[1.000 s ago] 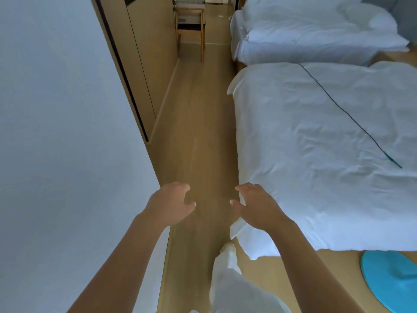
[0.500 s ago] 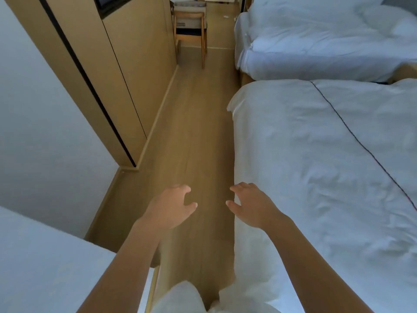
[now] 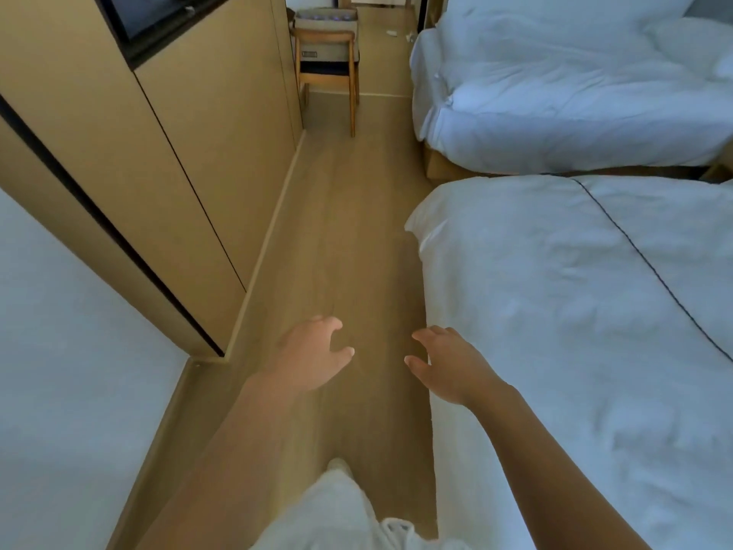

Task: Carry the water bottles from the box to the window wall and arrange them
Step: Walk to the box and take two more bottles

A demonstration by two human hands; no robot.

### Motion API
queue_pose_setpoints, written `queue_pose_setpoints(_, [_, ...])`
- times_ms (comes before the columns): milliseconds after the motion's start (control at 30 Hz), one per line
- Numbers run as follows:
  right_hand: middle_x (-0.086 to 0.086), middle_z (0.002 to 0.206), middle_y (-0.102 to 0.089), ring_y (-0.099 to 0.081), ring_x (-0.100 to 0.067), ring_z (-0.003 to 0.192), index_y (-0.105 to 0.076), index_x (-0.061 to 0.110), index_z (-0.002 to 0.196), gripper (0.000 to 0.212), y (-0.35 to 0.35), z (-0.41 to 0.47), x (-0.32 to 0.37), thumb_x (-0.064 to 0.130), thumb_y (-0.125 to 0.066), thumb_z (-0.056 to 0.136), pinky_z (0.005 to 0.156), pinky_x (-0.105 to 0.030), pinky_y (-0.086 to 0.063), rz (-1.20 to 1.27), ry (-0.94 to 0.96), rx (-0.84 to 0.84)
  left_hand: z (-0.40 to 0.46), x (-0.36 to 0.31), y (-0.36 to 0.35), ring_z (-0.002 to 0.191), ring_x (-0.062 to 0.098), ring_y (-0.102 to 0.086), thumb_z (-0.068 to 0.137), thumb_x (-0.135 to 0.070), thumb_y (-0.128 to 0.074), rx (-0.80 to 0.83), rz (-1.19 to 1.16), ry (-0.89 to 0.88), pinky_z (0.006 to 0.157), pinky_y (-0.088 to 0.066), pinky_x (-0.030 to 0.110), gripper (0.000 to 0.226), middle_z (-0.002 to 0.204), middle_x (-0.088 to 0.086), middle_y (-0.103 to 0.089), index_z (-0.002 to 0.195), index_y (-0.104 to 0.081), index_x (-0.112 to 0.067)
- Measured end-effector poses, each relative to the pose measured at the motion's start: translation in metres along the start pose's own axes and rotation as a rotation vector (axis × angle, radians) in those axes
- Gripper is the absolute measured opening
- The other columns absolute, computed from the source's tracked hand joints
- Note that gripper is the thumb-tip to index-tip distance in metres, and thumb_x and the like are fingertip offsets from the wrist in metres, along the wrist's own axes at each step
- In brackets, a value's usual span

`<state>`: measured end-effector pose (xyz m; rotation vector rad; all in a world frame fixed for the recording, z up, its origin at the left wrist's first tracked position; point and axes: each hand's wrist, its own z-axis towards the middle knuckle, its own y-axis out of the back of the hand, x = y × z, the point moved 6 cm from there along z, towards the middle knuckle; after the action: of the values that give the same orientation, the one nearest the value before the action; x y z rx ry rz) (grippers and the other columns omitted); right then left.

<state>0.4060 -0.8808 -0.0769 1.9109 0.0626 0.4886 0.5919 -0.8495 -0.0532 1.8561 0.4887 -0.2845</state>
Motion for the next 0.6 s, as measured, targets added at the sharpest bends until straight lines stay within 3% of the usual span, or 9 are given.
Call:
queue_pose_setpoints(433, [-0.004, 0.124, -0.054, -0.047, -0.021, 0.115, -0.049, 0.013, 0.126, 0.041, 0.060, 0.229, 0.007, 0.038, -0.044, 0.095, 0.094, -0.033, -0.041, 0.022, -0.030, 0.043, 0.221, 0.039, 0.085, 0.127, 0.019, -0.045, 0.092, -0.041, -0.054, 0.054, -0.010, 0.027, 0.102, -0.039, 0.033, 0.059, 0.142, 0.001, -0.044, 0.142, -0.036, -0.018])
queue_pose_setpoints(600, [-0.001, 0.127, -0.052, -0.047, -0.020, 0.116, -0.044, 0.014, 0.133, 0.045, 0.091, 0.333, -0.002, 0.037, -0.045, 0.094, 0.097, -0.033, -0.043, 0.047, 0.025, 0.046, 0.322, 0.039, 0.114, 0.126, 0.019, -0.046, 0.092, -0.042, -0.054, 0.049, -0.018, 0.054, 0.100, -0.039, 0.033, 0.060, 0.142, 0.002, -0.043, 0.143, -0.034, -0.018])
